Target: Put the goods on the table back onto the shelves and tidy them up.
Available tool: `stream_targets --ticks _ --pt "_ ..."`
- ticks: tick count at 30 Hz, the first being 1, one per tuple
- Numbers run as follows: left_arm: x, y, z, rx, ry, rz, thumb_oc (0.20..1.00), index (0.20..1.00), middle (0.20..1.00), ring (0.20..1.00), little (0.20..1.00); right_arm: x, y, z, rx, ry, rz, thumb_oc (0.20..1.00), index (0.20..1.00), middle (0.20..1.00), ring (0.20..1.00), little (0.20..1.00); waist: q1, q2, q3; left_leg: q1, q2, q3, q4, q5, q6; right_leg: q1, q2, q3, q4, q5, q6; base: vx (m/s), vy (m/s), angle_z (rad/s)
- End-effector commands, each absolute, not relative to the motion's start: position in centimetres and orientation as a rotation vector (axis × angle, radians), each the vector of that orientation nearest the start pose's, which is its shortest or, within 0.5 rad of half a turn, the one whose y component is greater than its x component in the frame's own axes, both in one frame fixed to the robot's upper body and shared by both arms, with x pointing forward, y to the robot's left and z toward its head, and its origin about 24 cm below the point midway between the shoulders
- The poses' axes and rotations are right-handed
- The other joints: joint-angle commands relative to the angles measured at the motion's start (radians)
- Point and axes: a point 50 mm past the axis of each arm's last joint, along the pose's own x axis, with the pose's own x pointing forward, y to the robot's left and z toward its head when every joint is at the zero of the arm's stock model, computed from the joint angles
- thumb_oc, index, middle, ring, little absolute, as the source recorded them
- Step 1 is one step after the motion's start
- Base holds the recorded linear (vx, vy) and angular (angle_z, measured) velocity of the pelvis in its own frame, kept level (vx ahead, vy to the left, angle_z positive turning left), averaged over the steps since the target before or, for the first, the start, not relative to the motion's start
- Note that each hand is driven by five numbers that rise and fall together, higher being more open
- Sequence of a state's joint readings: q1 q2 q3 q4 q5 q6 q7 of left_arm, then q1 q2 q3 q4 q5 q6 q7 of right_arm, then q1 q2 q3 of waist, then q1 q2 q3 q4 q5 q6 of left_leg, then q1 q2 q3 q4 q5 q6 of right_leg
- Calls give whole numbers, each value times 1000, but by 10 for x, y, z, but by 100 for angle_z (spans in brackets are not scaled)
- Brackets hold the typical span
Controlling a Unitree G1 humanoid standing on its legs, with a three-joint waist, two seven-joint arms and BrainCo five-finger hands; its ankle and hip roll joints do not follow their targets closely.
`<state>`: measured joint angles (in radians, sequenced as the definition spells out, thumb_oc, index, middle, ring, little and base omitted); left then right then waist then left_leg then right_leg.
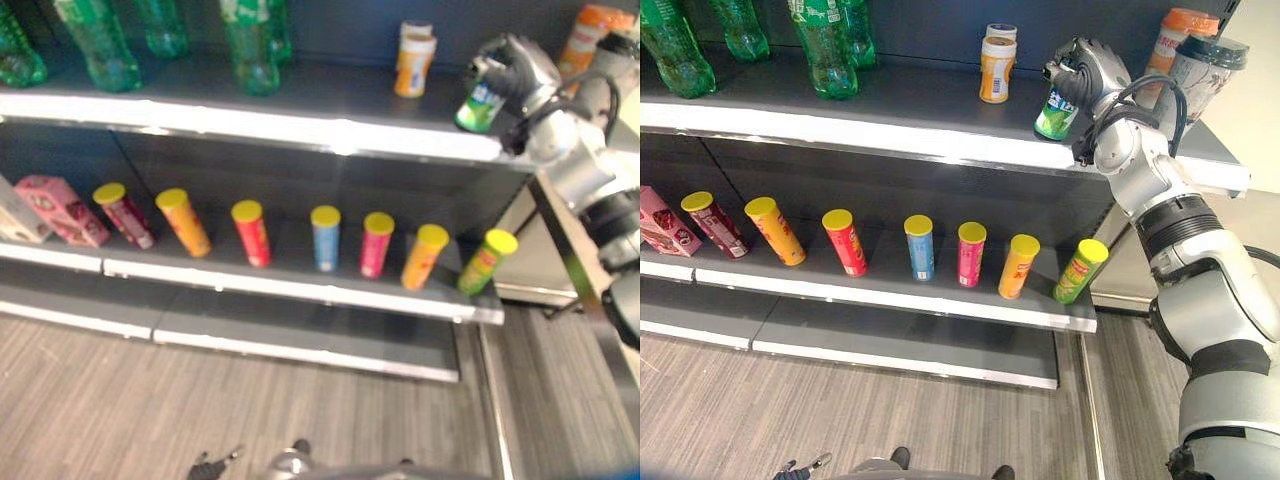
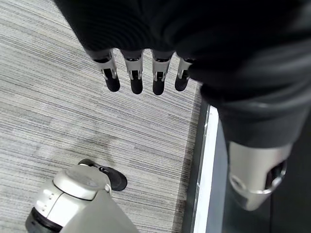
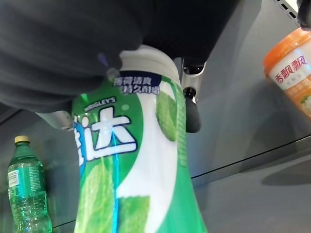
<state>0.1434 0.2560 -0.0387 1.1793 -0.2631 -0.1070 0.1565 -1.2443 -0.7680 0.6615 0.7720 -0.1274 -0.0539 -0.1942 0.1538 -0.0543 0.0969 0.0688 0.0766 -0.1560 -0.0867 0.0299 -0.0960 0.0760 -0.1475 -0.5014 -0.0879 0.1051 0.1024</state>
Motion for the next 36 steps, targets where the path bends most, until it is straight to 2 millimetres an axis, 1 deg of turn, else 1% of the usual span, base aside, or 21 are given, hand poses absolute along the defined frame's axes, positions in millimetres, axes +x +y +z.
stream_targets --ticks 1,2,3,4,5,10,16,20,21,23,24,25,26,27,28,31,32,33,34,35,36 --pt "67 283 -148 190 1125 486 1000 1000 1000 1000 1000 403 -191 330 -1261 -525 -211 200 200 200 200 200 39 -65 24 -44 5 86 13 -56 -33 9 -86 95 80 -124 88 0 0 0" --pt "66 283 -148 191 1127 485 1000 1000 1000 1000 1000 405 -191 329 -1269 -517 -219 200 200 200 200 200 40 -67 24 -43 4 86 13 -56 -33 11 -87 93 80 -124 89 0 0 0" --pt "66 283 -148 191 1127 485 1000 1000 1000 1000 1000 405 -191 329 -1269 -517 -219 398 398 398 398 398 40 -67 24 -43 4 86 13 -56 -33 11 -87 93 80 -124 89 0 0 0" --pt "68 283 -148 192 1126 486 1000 1000 1000 1000 1000 405 -189 328 -1261 -522 -224 853 853 853 853 853 40 -68 24 -44 4 84 13 -56 -33 11 -87 94 79 -123 89 0 0 0" --pt "68 283 -148 192 1126 486 1000 1000 1000 1000 1000 405 -189 328 -1261 -522 -224 1000 1000 1000 1000 1000 40 -68 24 -44 4 84 13 -56 -33 11 -87 93 79 -123 89 0 0 0" --pt "65 284 -149 196 1144 493 1000 1000 1000 1000 1000 403 -183 331 -1223 -559 -221 1000 1000 1000 1000 1000 37 -71 23 -42 5 85 12 -58 -31 8 -87 96 81 -123 89 0 0 0" --pt "64 284 -149 200 1151 506 1000 1000 1000 1000 1000 397 -174 341 -1175 -648 -239 1000 1000 1000 1000 1000 31 -74 23 -36 6 92 12 -63 -27 5 -88 108 82 -122 89 0 0 0" --pt "63 283 -150 198 1161 523 1000 1000 1000 1000 1000 382 -172 357 -1092 -776 -286 1000 1000 1000 1000 1000 17 -72 21 -27 6 100 11 -68 -23 7 -90 115 82 -121 91 0 0 0" --pt "62 283 -150 199 1161 523 1000 1000 1000 1000 1000 381 -173 357 -1091 -775 -287 1000 1000 1000 1000 1000 17 -72 21 -27 6 100 11 -68 -23 7 -90 115 82 -121 91 0 0 0" --pt "62 283 -150 197 1167 534 1000 1000 1000 1000 1000 369 -179 364 -1043 -845 -316 1000 1000 1000 1000 1000 5 -71 20 -22 5 106 11 -71 -21 7 -92 122 82 -120 92 0 0 0" --pt "61 283 -150 194 1169 538 1000 1000 1000 1000 1000 364 -179 365 -1011 -872 -314 1000 1000 1000 1000 1000 1 -70 20 -20 5 109 12 -73 -20 6 -93 125 82 -119 92 0 0 0" --pt "61 283 -150 195 1169 538 1000 1000 1000 1000 1000 364 -179 365 -1010 -870 -315 1000 1000 1000 1000 1000 3 -72 20 -20 5 109 12 -73 -20 6 -93 125 82 -119 92 1 21 -3" --pt "61 282 -151 188 1173 543 1000 1000 1000 1000 1000 355 -181 365 -931 -912 -310 1000 1000 1000 1000 1000 -7 -68 20 -16 4 116 11 -76 -17 3 -94 131 82 -118 93 0 0 0" --pt "60 283 -151 190 1173 543 1000 1000 1000 1000 1000 355 -182 365 -930 -910 -311 1000 1000 1000 1000 1000 -6 -70 20 -16 4 116 11 -76 -17 3 -94 132 82 -118 93 0 0 0" --pt "56 282 -152 184 1189 550 1000 1000 1000 1000 1000 349 -183 361 -833 -935 -293 1000 1000 1000 1000 1000 -13 -68 19 -12 3 123 11 -79 -15 2 -96 136 81 -116 94 8 17 -10" --pt "50 283 -153 184 1212 563 1000 1000 1000 1000 1000 345 -186 350 -729 -926 -261 1000 1000 1000 1000 1000 -21 -69 19 -4 4 135 9 -83 -12 2 -98 143 80 -114 94 5 11 -18" --pt "50 283 -152 185 1213 563 1000 1000 1000 1000 1000 345 -186 349 -728 -925 -261 1000 1000 1000 1000 1000 -20 -70 19 -4 4 136 9 -83 -12 2 -98 144 80 -114 94 7 35 -15" --pt "101 286 -141 212 1064 523 1000 1000 1000 1000 1000 354 -164 338 -666 -885 -173 1000 1000 1000 1000 1000 -52 -66 16 5 5 156 9 -87 -11 -5 -97 163 80 -109 95 7 30 -11" --pt "101 286 -141 212 1064 523 1000 1000 1000 1000 1000 354 -164 338 -666 -886 -173 1000 1000 1000 1000 1000 -52 -66 16 5 5 156 9 -87 -11 -5 -97 163 80 -109 95 -8 55 -27" --pt "117 272 -141 167 1022 505 1000 1000 1000 1000 1000 360 -149 332 -631 -856 -130 1000 1000 1000 1000 1000 -67 -65 18 12 7 167 8 -89 -10 -10 -96 175 79 -107 94 -17 32 -28" --pt "119 269 -141 151 1015 500 1000 1000 1000 1000 1000 362 -145 331 -629 -842 -114 1000 1000 1000 1000 1000 -70 -65 18 14 8 171 8 -89 -11 -10 -95 177 79 -106 93 -17 32 -37"
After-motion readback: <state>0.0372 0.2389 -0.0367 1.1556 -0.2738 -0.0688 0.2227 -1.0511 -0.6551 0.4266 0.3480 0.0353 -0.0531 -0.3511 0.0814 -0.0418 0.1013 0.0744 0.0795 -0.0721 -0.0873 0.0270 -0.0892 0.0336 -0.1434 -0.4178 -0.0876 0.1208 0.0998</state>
